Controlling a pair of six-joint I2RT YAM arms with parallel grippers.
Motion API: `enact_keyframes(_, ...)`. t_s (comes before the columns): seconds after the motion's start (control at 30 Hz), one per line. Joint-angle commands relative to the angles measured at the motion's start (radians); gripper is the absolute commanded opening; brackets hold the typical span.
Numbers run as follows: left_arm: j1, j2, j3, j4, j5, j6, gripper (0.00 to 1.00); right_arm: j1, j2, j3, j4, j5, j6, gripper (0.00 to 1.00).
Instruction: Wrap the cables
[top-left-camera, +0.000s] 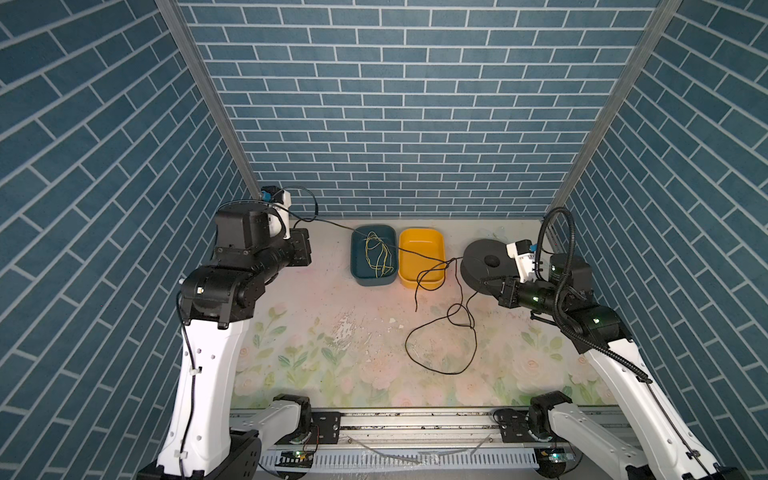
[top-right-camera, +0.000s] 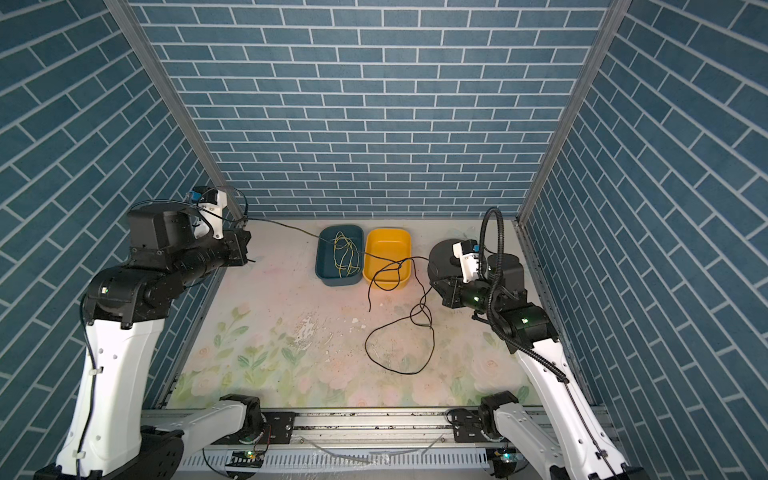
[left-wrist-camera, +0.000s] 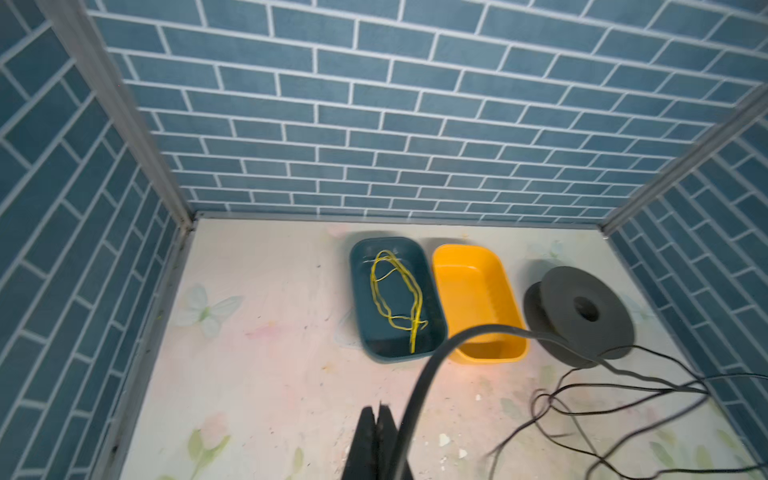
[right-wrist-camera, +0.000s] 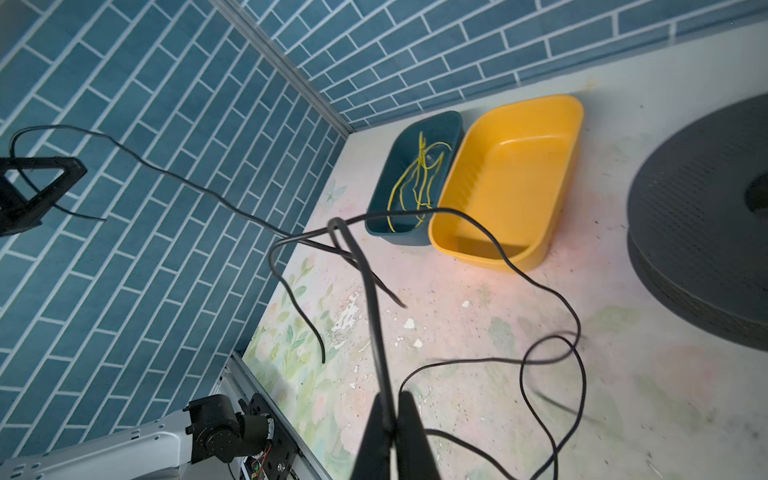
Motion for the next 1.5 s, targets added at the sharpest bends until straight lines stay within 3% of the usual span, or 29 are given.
enact_keyframes(0.0,0.041,-0.004,-0.025,-0.040,-0.075,0.027,0.00,-0.109,0.007,-0.008,-0.081,0.005,0.047,0.00)
enact_keyframes(0.23,0.186,-0.027,-0.091,0.006,0.075,0.005,0.00,-0.382,0.026,-0.037,-0.078,0.040,0.141,0.00)
enact_keyframes(0.4,0.206,-0.029,-0.105,0.011,0.067,0.000,0.00,-0.498,0.038,-0.018,-0.106,0.145,0.155,0.00)
enact_keyframes(0.57,0.214,-0.040,-0.090,-0.006,-0.036,0.012,0.00,-0.581,0.050,0.022,-0.179,0.317,0.104,0.00)
enact_keyframes(0.77,0.226,-0.034,-0.090,0.012,-0.014,-0.010,0.00,-0.645,0.081,0.044,-0.152,0.350,0.076,0.00)
enact_keyframes(0.83,0.231,-0.036,-0.097,0.026,0.052,-0.024,0.00,-0.644,0.084,0.036,-0.131,0.314,0.069,0.07)
enact_keyframes(0.9,0.233,-0.046,-0.109,0.053,0.137,-0.042,0.00,-0.645,0.090,0.006,-0.089,0.217,0.066,0.22)
enact_keyframes(1.0,0.233,-0.076,-0.167,0.144,0.313,-0.068,0.00,-0.645,0.117,-0.027,-0.076,0.110,0.060,0.35)
enact_keyframes(1.13,0.233,-0.087,-0.216,0.250,0.549,-0.119,0.00,-0.644,0.098,-0.083,-0.061,0.090,0.051,0.50)
enact_keyframes(1.2,0.233,-0.085,-0.223,0.276,0.599,-0.151,0.00,-0.635,0.081,-0.100,-0.054,0.070,0.038,0.71)
enact_keyframes(1.27,0.233,-0.091,-0.227,0.300,0.614,-0.177,0.00,-0.611,0.085,-0.095,-0.077,0.083,0.020,0.85)
enact_keyframes(1.47,0.233,-0.102,-0.238,0.383,0.717,-0.244,0.00,-0.514,0.102,-0.105,-0.055,0.047,0.006,0.84)
